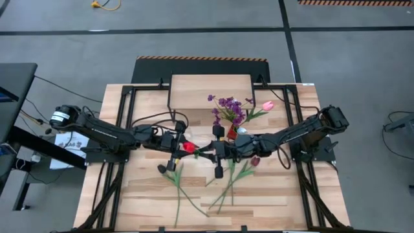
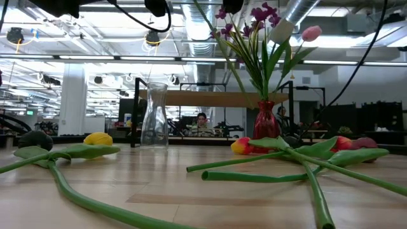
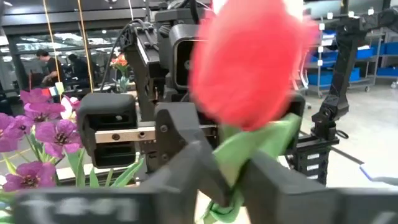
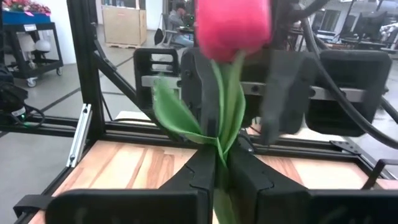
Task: Pick and place flowers into a vace then onto a shelf
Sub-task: Put the red flower into the transparent flower vase
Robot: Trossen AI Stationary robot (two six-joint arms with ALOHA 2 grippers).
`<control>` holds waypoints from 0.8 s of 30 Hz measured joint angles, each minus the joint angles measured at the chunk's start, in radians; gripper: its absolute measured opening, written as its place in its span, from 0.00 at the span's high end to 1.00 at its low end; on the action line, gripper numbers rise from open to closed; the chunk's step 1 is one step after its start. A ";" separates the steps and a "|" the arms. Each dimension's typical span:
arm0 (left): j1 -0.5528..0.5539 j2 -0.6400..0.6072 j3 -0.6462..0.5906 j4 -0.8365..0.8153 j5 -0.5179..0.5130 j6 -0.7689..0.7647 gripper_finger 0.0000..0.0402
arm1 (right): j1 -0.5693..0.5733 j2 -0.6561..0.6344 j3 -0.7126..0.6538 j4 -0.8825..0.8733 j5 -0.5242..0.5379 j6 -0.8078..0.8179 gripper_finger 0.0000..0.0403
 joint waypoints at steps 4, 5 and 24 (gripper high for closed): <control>0.000 -0.003 0.000 -0.013 0.019 0.024 0.97 | 0.000 0.000 0.000 -0.015 0.000 0.007 0.88; 0.000 -0.010 0.000 -0.028 0.019 0.023 0.97 | 0.000 0.000 0.000 -0.017 -0.001 0.007 0.87; 0.102 -0.372 0.069 -0.606 -0.070 0.033 1.00 | 0.012 0.000 0.001 -0.077 -0.012 0.059 0.43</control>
